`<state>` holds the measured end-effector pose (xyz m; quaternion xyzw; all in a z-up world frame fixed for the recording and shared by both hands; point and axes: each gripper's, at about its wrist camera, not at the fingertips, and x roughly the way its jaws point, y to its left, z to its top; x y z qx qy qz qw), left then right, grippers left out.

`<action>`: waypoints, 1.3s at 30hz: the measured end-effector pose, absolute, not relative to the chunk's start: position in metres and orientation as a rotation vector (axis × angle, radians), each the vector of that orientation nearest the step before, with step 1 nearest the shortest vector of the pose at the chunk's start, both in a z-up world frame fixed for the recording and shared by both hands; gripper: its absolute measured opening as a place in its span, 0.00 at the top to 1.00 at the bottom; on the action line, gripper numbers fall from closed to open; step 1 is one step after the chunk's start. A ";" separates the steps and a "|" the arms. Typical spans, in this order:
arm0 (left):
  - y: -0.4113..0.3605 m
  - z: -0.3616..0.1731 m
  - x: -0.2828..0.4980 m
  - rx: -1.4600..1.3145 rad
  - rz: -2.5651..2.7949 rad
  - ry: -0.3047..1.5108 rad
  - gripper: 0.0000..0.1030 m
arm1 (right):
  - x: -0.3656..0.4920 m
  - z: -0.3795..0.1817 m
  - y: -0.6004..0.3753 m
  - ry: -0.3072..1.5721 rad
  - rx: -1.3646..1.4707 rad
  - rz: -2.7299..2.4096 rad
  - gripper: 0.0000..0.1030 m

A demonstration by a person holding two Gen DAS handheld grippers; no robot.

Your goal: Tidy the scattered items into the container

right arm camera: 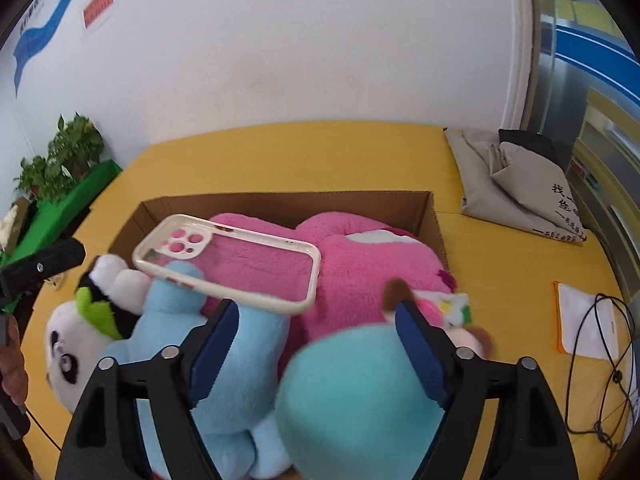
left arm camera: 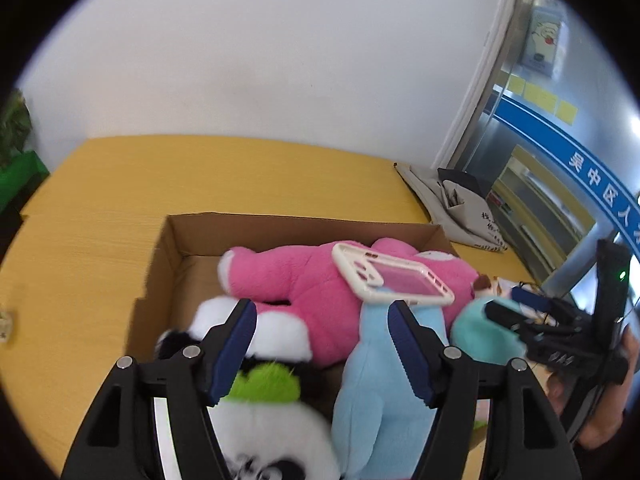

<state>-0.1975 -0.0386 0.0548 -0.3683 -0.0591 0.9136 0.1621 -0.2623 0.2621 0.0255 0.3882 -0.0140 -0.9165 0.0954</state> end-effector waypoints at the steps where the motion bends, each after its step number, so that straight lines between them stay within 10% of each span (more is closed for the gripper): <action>1: -0.039 0.058 -0.183 -1.026 2.623 -0.140 0.25 | -0.249 0.030 0.268 -0.072 1.120 -2.727 0.09; 17: -0.020 0.054 0.004 -0.836 2.763 -0.062 0.23 | -0.055 0.000 0.327 -0.043 0.965 -2.837 0.00; 39: -0.004 0.011 0.033 -0.913 2.706 -0.105 0.23 | 0.005 -0.037 0.308 -0.010 0.981 -2.812 0.00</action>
